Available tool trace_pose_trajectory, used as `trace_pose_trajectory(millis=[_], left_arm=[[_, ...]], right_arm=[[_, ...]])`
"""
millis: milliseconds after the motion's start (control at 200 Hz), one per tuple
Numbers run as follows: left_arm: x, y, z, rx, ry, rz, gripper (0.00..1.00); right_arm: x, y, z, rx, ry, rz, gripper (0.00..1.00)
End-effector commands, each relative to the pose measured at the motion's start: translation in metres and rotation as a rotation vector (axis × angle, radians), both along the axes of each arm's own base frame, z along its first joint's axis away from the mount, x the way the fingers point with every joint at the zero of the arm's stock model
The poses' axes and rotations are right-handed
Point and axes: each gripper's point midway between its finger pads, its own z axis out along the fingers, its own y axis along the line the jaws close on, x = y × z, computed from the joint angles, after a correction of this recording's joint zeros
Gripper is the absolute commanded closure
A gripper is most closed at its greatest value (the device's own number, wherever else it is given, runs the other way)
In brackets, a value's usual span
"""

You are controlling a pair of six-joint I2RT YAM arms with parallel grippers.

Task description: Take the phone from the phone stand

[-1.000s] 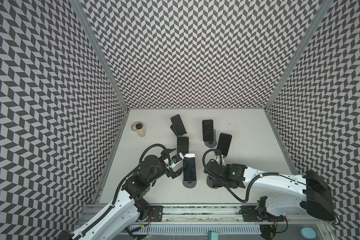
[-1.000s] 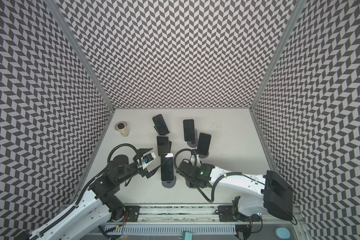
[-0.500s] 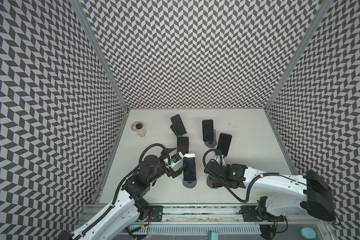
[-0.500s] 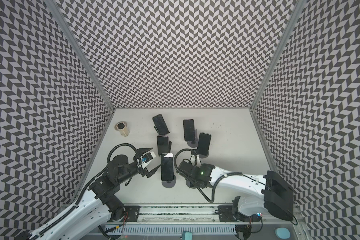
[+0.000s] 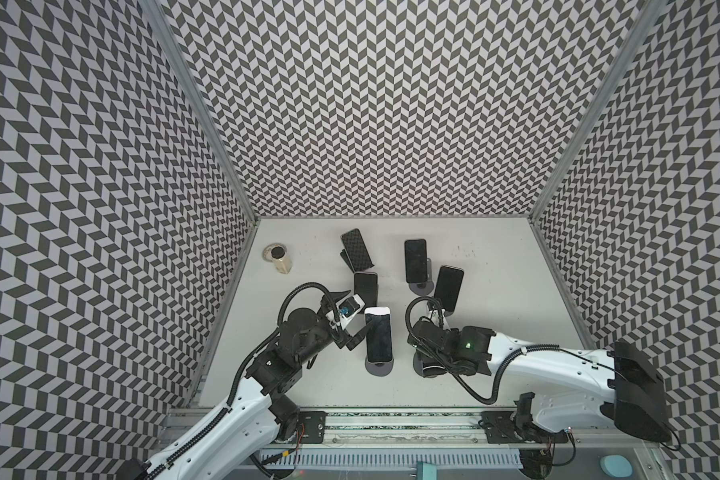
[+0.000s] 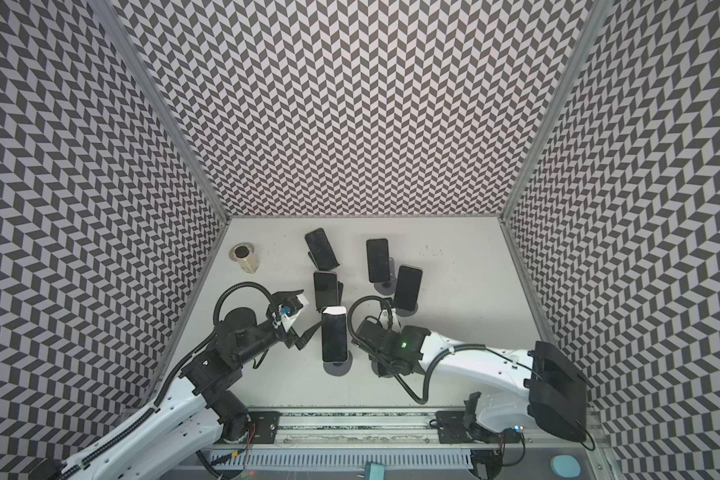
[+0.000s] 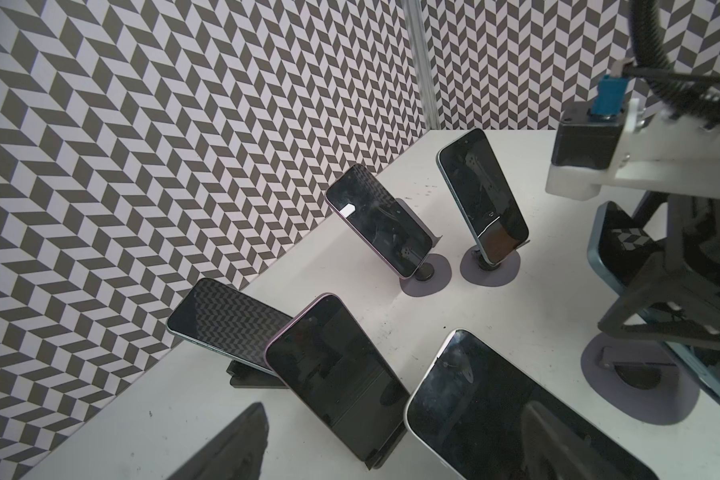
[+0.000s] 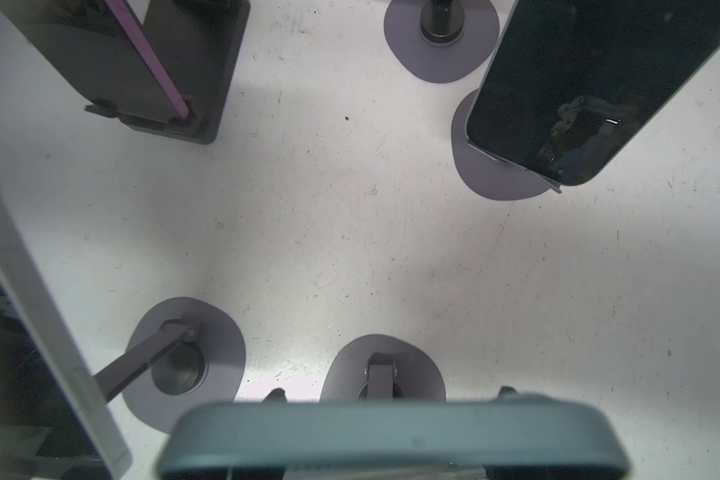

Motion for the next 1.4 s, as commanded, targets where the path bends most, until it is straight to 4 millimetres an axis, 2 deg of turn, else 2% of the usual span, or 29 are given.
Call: trace_pose_trajectory(millis=[0, 386, 711, 951, 1262, 1397], left_arm=[[0.006, -0.001, 0.029, -0.061, -0.047, 0.024, 0.04], [0.010, 0.001, 0.026, -0.066, -0.040, 0.050, 0.04], [0.007, 0.001, 0.029, -0.055, -0.064, 0.036, 0.03], [0.013, -0.007, 0.046, -0.065, -0.081, 0.017, 0.04], [0.022, -0.014, 0.065, -0.103, -0.069, 0.022, 0.04], [0.028, -0.018, 0.073, -0.100, -0.075, 0.023, 0.05]], right_arm=[[0.007, 0.013, 0.017, 0.061, -0.023, -0.009, 0.49], [0.006, 0.006, 0.017, 0.049, -0.019, -0.034, 0.50], [0.006, 0.004, 0.033, 0.073, -0.052, -0.010, 0.50], [0.006, 0.003, 0.045, 0.088, -0.074, 0.016, 0.52], [0.009, 0.005, 0.080, 0.141, -0.150, 0.062, 0.52], [0.010, -0.001, 0.098, 0.170, -0.192, 0.072, 0.52]])
